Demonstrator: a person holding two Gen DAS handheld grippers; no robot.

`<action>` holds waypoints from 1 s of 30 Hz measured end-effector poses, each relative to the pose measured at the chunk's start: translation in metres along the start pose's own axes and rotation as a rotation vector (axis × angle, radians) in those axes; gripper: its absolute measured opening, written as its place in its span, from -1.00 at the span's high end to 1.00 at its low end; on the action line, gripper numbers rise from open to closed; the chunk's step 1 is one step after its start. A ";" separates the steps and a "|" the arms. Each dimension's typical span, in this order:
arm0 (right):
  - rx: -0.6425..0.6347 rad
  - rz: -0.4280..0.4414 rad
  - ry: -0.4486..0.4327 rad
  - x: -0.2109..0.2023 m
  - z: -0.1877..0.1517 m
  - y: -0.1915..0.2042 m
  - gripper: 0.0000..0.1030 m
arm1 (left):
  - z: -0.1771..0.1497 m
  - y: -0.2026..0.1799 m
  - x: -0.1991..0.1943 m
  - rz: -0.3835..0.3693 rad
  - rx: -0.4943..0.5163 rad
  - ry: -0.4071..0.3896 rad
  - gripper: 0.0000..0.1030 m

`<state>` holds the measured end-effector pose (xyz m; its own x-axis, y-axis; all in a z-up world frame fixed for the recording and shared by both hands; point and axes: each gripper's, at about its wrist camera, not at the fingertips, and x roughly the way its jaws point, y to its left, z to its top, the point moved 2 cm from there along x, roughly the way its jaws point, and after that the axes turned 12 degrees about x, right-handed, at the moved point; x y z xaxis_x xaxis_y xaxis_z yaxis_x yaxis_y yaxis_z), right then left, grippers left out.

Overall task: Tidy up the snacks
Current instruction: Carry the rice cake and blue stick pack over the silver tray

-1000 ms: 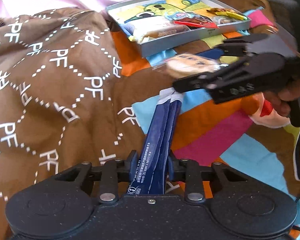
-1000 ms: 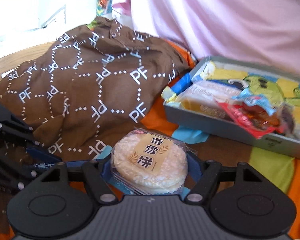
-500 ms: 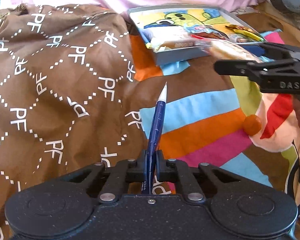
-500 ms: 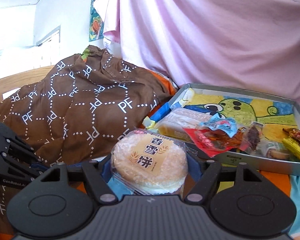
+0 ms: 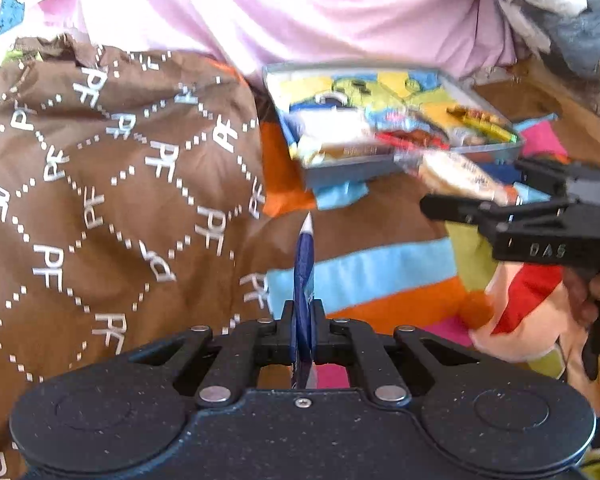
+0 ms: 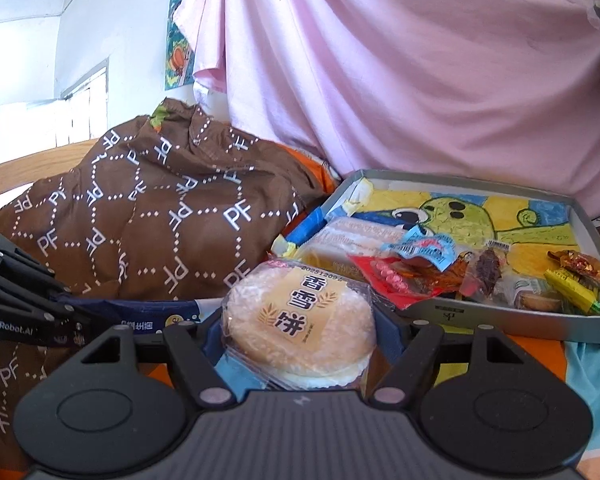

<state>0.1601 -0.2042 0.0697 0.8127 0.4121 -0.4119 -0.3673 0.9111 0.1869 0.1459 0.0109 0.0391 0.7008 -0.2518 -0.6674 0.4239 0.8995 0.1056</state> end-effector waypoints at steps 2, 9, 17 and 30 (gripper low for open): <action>0.008 -0.006 -0.013 -0.001 0.003 -0.001 -0.47 | 0.006 0.000 -0.003 0.008 -0.014 -0.031 0.90; 0.038 -0.013 -0.017 -0.002 0.008 -0.011 -0.47 | 0.020 0.001 0.001 0.030 -0.047 -0.071 0.91; 0.064 -0.017 -0.002 -0.003 0.003 -0.018 -0.48 | 0.025 -0.004 0.020 0.022 -0.008 -0.040 0.88; 0.039 -0.021 0.008 -0.001 0.003 -0.020 -0.48 | 0.031 -0.001 0.098 -0.026 -0.036 0.142 0.70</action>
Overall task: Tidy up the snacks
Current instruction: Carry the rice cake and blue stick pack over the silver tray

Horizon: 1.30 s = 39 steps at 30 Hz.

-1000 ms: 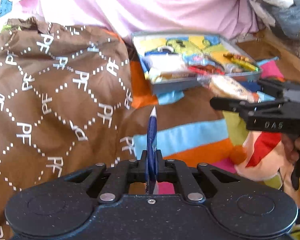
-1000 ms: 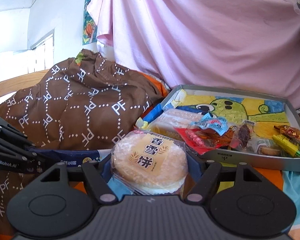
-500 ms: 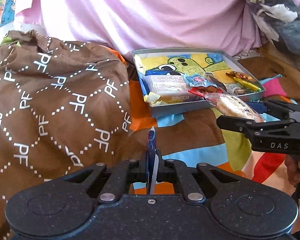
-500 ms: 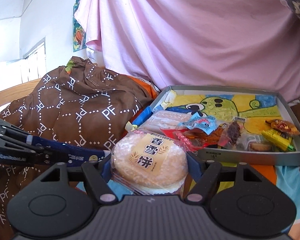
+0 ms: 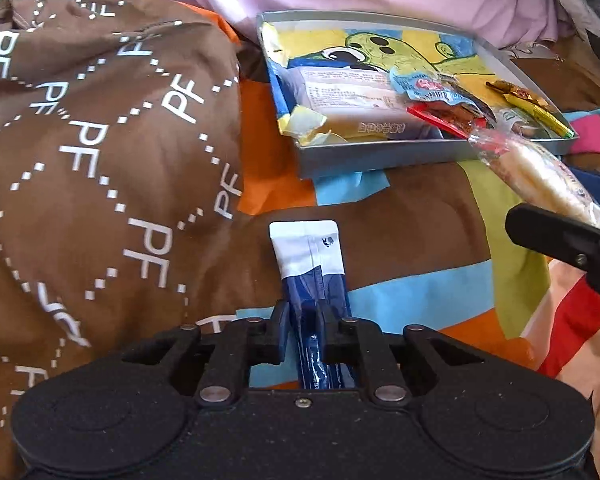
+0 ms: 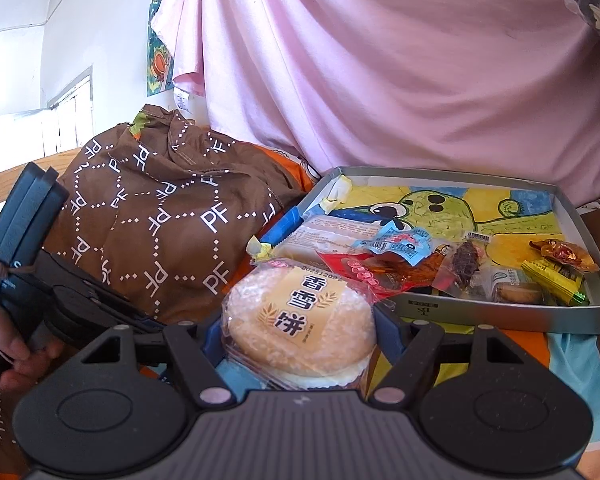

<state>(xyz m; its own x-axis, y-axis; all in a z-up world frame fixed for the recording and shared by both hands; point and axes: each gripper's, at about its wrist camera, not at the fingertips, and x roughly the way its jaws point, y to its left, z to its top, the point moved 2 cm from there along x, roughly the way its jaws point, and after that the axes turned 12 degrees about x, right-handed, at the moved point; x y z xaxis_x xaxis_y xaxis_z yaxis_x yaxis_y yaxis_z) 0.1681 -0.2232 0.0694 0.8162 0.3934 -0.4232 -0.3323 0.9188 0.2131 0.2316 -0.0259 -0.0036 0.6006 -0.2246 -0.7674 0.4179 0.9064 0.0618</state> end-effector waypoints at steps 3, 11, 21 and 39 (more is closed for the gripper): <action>-0.004 0.003 0.004 0.001 0.000 0.000 -0.48 | 0.001 -0.004 0.002 -0.013 0.041 0.000 0.19; -0.027 -0.009 -0.028 0.004 0.009 -0.001 -0.47 | -0.010 -0.011 0.008 -0.064 0.011 0.021 -0.30; -0.034 -0.027 -0.053 0.020 0.028 -0.017 -0.48 | -0.011 0.001 0.014 -0.024 -0.026 0.031 0.45; 0.030 -0.161 -0.147 0.047 0.065 -0.060 -0.48 | 0.068 0.002 -0.035 -0.012 -0.092 -0.232 0.53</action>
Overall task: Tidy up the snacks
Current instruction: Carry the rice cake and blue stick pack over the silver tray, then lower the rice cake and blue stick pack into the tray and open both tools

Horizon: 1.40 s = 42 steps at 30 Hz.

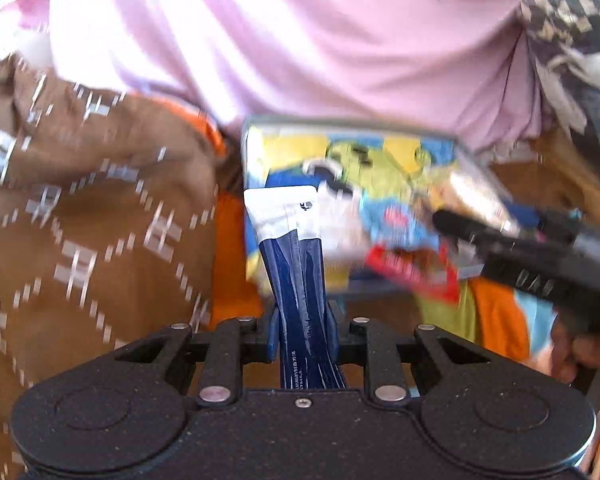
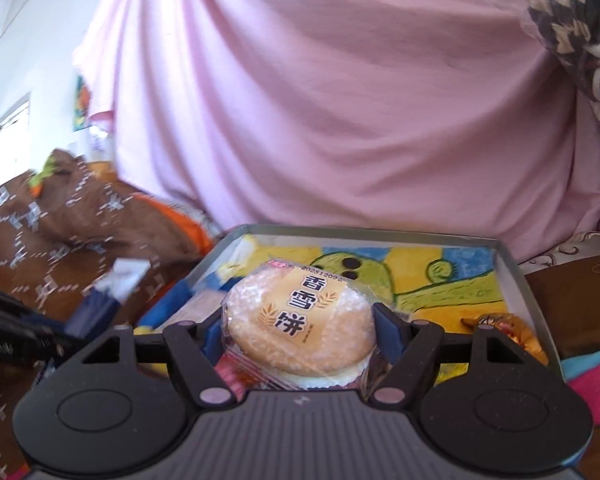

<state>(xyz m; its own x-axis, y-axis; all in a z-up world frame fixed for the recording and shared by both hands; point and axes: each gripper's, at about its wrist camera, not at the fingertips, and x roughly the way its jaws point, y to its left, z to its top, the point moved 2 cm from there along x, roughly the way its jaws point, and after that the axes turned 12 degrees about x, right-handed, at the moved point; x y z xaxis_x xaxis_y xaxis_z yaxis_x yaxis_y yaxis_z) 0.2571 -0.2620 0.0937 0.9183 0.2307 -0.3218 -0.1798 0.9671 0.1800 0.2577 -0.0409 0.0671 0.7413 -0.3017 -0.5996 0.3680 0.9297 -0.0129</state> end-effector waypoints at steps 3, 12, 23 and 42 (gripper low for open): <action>0.032 -0.019 -0.001 0.015 0.007 -0.012 -0.48 | 0.027 0.002 0.008 0.009 0.001 -0.033 0.53; 0.024 -0.029 0.021 0.046 0.009 -0.037 -0.48 | 0.086 0.010 0.047 0.010 -0.019 -0.075 0.53; 0.057 -0.029 0.062 0.071 0.004 -0.052 -0.51 | 0.110 0.013 0.119 -0.025 -0.061 -0.055 0.52; 0.249 0.117 -0.210 -0.025 -0.054 -0.025 -1.00 | 0.081 0.028 0.100 0.022 -0.116 -0.246 -0.71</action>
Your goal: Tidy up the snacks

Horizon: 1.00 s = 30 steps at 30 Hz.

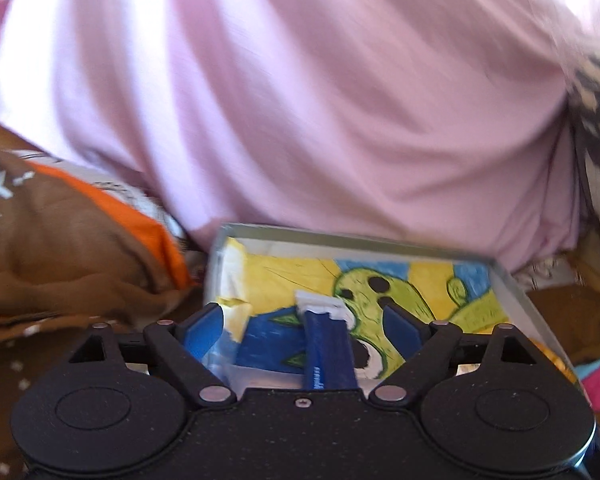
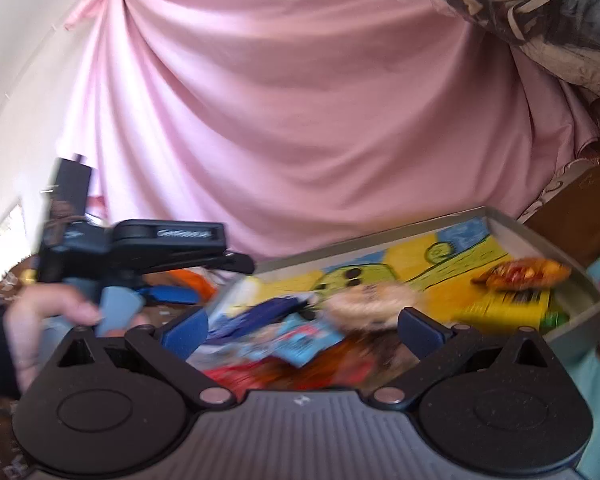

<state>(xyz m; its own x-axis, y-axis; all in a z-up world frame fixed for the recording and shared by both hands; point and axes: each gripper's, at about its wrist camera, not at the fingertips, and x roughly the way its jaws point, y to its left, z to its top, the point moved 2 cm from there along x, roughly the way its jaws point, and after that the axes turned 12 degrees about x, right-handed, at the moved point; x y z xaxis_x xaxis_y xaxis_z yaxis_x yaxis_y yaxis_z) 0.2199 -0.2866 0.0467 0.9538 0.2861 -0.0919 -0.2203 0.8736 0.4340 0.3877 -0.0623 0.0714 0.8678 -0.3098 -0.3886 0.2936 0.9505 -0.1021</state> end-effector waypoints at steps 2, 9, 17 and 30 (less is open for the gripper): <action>-0.006 0.052 0.003 -0.011 -0.011 0.008 -1.00 | -0.001 0.006 -0.004 0.010 -0.016 0.002 -0.71; -0.024 0.170 0.088 -0.011 -0.038 0.026 -1.00 | -0.008 0.016 -0.012 0.053 -0.026 0.021 -0.75; -0.037 0.178 0.092 -0.006 -0.040 0.030 -1.00 | -0.027 0.020 -0.047 0.097 -0.027 -0.018 -0.81; -0.084 0.175 0.087 -0.012 -0.049 0.041 -1.00 | -0.104 0.042 -0.138 0.310 -0.046 -0.004 -0.90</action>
<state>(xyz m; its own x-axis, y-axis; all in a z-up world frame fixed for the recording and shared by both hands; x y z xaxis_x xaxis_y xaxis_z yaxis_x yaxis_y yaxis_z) 0.1892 -0.2350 0.0215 0.8792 0.4658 -0.1001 -0.4005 0.8364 0.3741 0.2386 0.0230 0.0250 0.9148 -0.0048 -0.4039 -0.0039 0.9998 -0.0208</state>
